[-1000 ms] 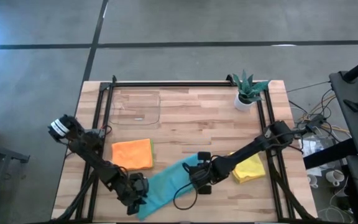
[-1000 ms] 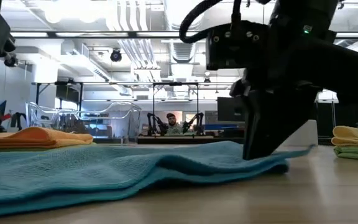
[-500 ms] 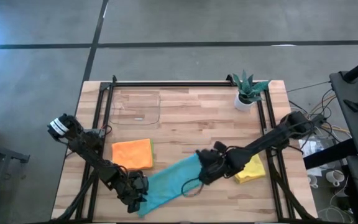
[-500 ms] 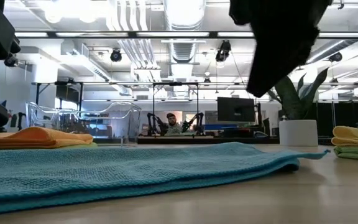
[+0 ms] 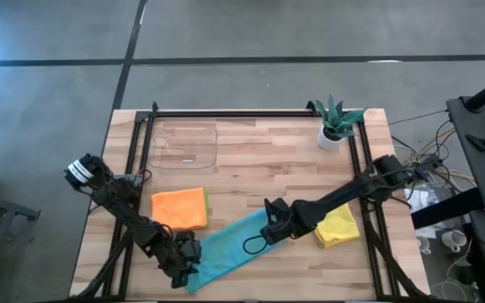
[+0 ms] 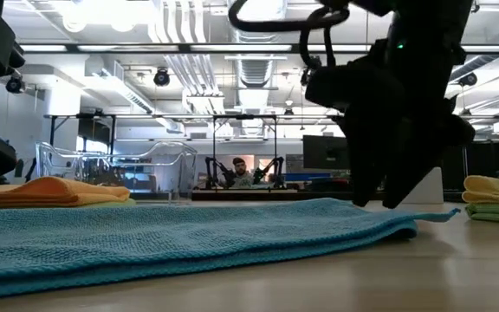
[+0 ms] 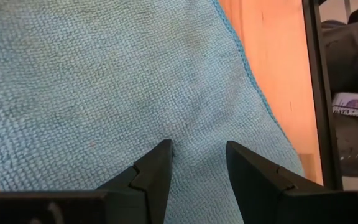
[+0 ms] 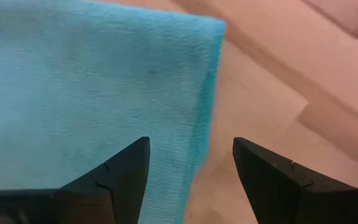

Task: Fold microfiber towels
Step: Fold the blue microfiber cloth

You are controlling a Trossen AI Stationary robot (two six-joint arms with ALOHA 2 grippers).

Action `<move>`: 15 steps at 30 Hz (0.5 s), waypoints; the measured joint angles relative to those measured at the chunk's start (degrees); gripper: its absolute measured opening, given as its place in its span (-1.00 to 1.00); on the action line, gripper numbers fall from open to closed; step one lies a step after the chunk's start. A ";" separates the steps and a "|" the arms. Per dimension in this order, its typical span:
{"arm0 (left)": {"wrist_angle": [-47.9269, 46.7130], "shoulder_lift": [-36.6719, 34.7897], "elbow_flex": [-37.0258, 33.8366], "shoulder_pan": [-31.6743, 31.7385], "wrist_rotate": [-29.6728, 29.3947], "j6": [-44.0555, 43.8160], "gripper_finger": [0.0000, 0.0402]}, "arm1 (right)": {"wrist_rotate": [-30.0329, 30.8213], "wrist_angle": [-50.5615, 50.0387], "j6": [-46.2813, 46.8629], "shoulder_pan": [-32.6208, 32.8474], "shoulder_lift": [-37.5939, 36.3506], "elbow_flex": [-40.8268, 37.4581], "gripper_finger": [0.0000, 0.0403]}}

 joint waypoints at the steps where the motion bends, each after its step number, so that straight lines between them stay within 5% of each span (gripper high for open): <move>1: 0.00 0.00 0.00 -0.02 -0.17 0.50 -0.30 | -0.02 0.40 -0.01 -0.01 0.37 0.03 0.13; 15: 0.28 0.07 -0.02 0.08 -2.30 0.82 -0.30 | -1.26 7.12 -1.05 -0.66 3.97 1.08 -0.06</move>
